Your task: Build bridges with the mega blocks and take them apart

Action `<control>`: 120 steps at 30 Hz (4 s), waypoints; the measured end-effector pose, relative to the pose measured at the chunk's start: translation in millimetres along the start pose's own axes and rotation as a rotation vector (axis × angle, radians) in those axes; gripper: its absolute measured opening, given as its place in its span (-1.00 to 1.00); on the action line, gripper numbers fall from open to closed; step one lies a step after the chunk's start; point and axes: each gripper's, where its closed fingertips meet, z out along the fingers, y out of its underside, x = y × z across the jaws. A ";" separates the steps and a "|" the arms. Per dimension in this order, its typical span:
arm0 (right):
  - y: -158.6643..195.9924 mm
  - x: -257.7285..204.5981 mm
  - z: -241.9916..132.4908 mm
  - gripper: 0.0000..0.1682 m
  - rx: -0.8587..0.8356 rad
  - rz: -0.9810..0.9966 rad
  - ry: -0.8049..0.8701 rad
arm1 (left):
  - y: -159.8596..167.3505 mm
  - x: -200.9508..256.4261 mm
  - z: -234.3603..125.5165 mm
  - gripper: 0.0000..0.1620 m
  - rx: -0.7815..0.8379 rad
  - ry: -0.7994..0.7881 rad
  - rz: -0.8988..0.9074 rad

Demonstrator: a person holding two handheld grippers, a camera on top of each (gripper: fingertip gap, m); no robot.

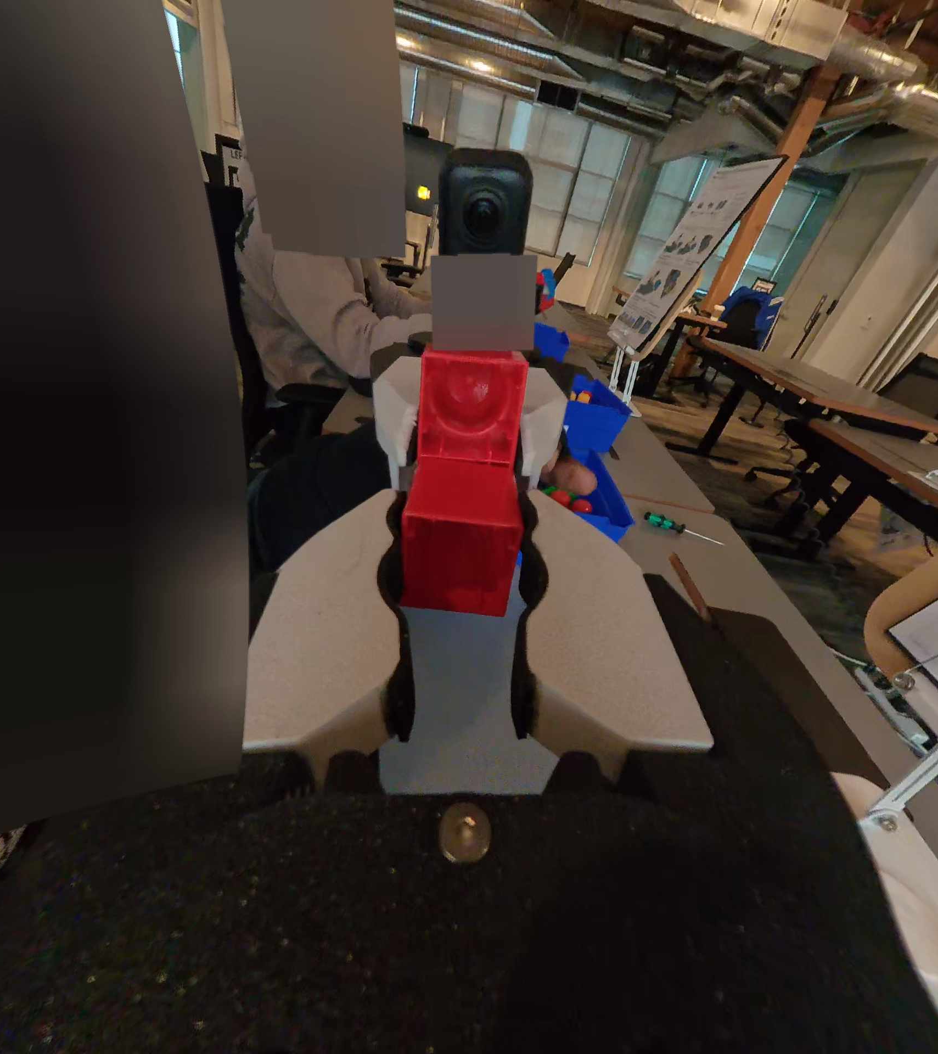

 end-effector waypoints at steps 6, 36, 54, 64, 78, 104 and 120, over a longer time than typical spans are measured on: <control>5.1 6.1 0.6 -0.57 -0.015 0.015 0.022 | 0.6 -6.5 -0.3 -0.57 0.048 -0.018 0.019; 1.8 24.2 -28.0 -0.59 -0.023 0.119 0.083 | -13.0 -20.7 -21.3 -0.58 0.040 -0.080 -0.054; 54.6 102.4 -208.2 -0.59 -0.380 0.163 0.866 | -26.2 -40.3 -54.7 -0.58 0.043 -0.281 0.019; 151.7 99.0 -355.0 -0.58 -0.808 0.457 1.321 | -25.2 -41.9 -55.7 -0.57 0.029 -0.302 0.036; 258.1 106.8 -374.8 -0.57 -0.997 0.663 1.270 | -11.8 -48.5 -49.0 -0.57 -0.008 -0.294 0.004; 165.3 129.0 -325.2 -0.27 -0.673 0.431 1.232 | -18.5 -43.5 -55.7 -0.58 0.018 -0.273 0.007; -18.2 14.6 -16.2 -0.22 0.008 0.022 0.145 | 8.3 -21.6 -10.9 -0.58 -0.089 -0.106 -0.011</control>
